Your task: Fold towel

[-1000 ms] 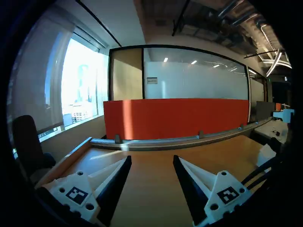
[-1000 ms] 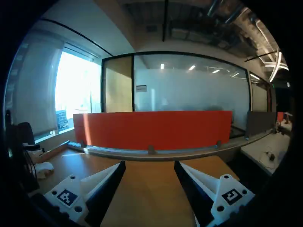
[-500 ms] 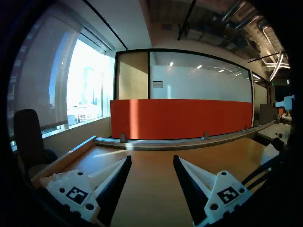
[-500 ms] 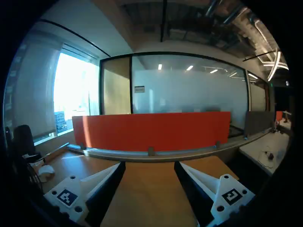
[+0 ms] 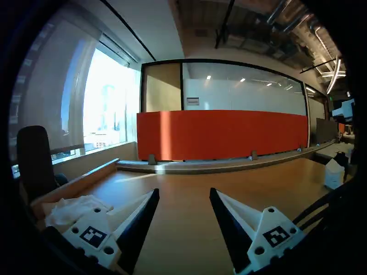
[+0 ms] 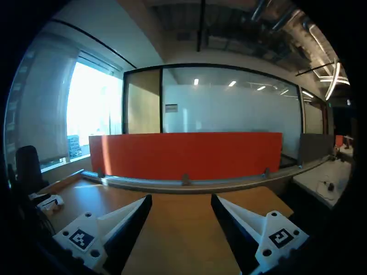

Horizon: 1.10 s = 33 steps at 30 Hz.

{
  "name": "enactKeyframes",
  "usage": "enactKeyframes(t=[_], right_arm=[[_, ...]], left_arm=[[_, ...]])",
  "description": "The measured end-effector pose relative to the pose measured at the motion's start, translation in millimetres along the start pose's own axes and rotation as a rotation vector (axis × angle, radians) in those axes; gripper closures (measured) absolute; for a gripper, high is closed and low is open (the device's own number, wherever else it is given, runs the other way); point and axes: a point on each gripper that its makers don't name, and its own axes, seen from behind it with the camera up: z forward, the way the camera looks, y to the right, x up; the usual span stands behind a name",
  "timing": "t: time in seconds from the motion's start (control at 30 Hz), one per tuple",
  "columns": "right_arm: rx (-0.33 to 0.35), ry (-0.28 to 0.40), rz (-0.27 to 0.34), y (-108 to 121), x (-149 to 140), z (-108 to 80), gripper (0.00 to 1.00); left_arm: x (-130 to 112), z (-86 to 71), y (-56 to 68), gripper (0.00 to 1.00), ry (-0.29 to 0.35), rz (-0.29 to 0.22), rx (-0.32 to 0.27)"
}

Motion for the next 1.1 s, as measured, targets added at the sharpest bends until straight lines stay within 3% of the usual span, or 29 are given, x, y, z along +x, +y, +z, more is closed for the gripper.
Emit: enactKeyframes(t=[0.4,1.1], right_arm=[[0.027,-0.022,-0.015,-13.7,-49.4,6.1,0.0],[0.033,-0.03,-0.046,-17.8,-59.6,4.9,0.0]], left_arm=[[-48.6,-3.4,-5.1,0.19,0.0,-0.004,0.011],[-55.8,-6.0,-11.8,0.19,0.037,-0.019,0.023]])
